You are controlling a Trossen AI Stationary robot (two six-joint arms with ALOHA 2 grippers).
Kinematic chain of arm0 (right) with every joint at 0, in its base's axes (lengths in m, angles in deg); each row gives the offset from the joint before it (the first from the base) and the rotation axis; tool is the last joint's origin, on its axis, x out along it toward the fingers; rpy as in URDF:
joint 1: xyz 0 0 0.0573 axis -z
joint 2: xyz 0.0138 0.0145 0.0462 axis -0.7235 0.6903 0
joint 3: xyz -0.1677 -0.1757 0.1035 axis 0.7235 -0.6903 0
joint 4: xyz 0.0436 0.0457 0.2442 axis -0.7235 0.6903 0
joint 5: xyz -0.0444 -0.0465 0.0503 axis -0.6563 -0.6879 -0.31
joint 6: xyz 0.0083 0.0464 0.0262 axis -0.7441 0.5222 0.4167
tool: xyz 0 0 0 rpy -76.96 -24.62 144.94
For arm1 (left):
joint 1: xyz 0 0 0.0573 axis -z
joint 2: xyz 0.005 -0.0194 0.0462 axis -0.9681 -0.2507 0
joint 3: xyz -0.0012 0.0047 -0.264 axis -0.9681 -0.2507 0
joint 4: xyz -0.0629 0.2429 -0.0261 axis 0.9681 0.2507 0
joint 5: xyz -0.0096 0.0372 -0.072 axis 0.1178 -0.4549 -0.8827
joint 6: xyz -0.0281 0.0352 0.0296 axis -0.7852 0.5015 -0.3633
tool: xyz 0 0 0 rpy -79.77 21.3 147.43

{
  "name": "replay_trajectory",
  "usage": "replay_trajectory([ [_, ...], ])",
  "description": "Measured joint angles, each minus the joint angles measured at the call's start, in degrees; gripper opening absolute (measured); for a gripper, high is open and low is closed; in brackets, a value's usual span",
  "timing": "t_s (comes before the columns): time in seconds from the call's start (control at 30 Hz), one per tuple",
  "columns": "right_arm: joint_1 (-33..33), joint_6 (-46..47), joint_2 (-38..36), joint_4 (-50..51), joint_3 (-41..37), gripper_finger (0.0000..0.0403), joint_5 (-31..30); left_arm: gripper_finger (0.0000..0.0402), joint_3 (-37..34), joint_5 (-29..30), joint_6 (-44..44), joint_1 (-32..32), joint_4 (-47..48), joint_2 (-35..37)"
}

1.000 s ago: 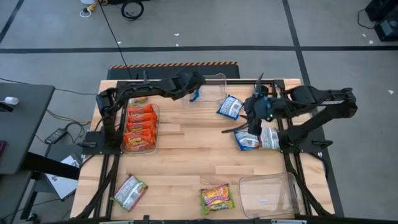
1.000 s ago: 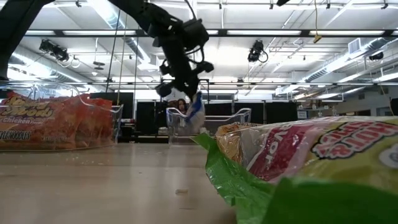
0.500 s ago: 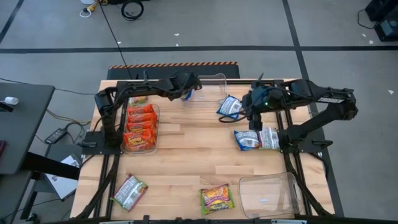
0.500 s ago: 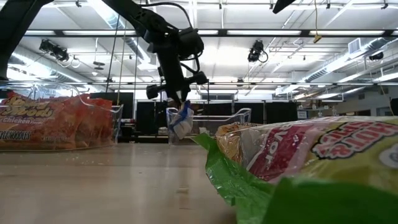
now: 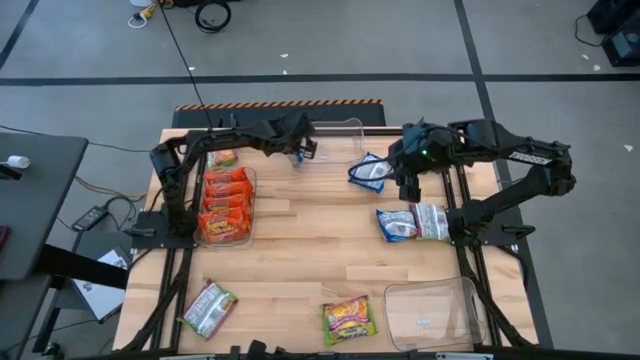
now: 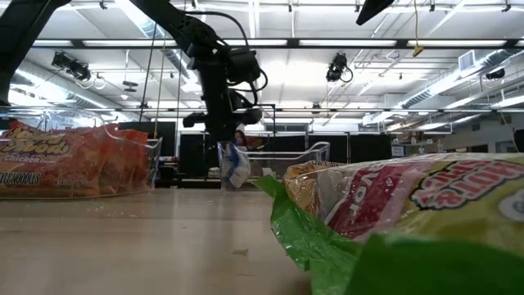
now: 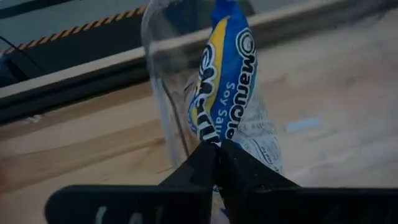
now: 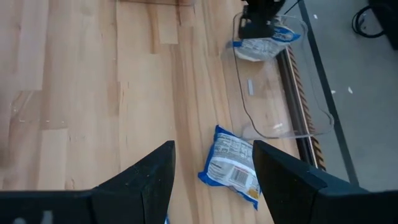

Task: Sort Maruchan noodles
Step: Put the blue noodles into the middle transparent bin

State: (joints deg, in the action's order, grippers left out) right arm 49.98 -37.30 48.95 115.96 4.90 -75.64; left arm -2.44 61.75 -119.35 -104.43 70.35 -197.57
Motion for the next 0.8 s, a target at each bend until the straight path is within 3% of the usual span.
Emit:
replay_trajectory([
  [0.23,1.84,-0.39,0.0,-1.18,0.0,0.022,1.31,0.0092,-0.01,-2.4,8.22,-0.9,5.08,0.11],
  [0.43,3.14,0.43,0.0,-1.23,0.0,0.022,1.39,0.0147,-0.01,-4.7,8.43,-0.97,4.15,0.09],
  [0.67,3.9,2.26,0.0,-1.19,0.0,0.022,2.73,0.017,0.18,-7.97,6.28,-1.53,3.11,1.08],
  [0.8,4.07,4.32,0.0,-0.94,0.0,0.022,4.28,0.0177,3.87,-9.46,0.38,-1.35,3.74,1.38],
])
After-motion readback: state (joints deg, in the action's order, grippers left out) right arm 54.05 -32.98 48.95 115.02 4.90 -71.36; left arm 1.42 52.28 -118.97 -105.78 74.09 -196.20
